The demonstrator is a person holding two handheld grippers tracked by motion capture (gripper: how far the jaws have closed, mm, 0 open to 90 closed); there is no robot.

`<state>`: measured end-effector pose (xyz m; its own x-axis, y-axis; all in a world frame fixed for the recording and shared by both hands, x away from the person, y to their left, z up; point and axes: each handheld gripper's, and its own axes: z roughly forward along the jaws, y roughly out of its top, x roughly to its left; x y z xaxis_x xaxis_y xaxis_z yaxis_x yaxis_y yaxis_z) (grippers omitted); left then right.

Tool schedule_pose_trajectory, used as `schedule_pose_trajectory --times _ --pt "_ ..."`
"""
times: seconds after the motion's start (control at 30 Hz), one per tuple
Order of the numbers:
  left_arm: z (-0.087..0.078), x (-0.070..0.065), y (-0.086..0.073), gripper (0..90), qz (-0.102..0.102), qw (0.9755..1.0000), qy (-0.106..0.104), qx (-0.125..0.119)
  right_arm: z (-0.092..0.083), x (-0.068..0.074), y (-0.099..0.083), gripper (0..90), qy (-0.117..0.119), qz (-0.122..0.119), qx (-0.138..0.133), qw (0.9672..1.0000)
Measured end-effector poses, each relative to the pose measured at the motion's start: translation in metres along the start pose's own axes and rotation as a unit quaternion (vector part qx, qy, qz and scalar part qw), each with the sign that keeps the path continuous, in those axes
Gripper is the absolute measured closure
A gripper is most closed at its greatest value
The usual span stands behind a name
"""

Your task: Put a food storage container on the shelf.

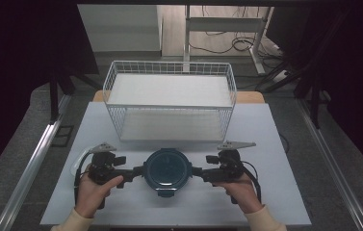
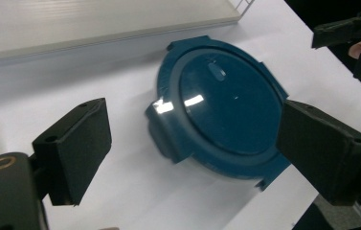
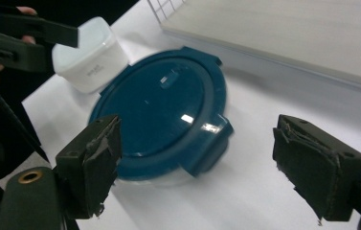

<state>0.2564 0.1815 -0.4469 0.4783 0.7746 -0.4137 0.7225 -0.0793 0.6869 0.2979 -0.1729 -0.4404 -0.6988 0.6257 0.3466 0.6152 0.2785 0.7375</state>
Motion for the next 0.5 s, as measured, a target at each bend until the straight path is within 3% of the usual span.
schedule_pose_trajectory --times 0.1,0.13,0.27,0.4,0.5 --pt "0.012 0.000 0.006 9.4 -0.017 0.9996 -0.018 0.011 0.006 0.003 0.006 15.5 0.009 0.004 0.004 0.9999" --pt "0.021 0.003 0.009 8.1 -0.033 0.9986 -0.034 0.023 0.011 0.005 0.010 13.7 0.012 0.005 0.011 0.9999" --pt "0.032 0.004 0.011 5.7 -0.042 0.9980 -0.032 0.035 0.017 0.007 0.012 11.8 0.014 0.014 0.010 0.9998" --pt "0.040 0.007 0.011 5.7 -0.050 0.9974 -0.029 0.043 0.027 0.003 0.008 10.6 0.021 0.040 0.016 0.9988" --pt "0.045 0.008 0.010 5.3 -0.058 0.9960 -0.047 0.048 0.036 0.000 0.004 10.4 0.023 0.054 0.026 0.9979"
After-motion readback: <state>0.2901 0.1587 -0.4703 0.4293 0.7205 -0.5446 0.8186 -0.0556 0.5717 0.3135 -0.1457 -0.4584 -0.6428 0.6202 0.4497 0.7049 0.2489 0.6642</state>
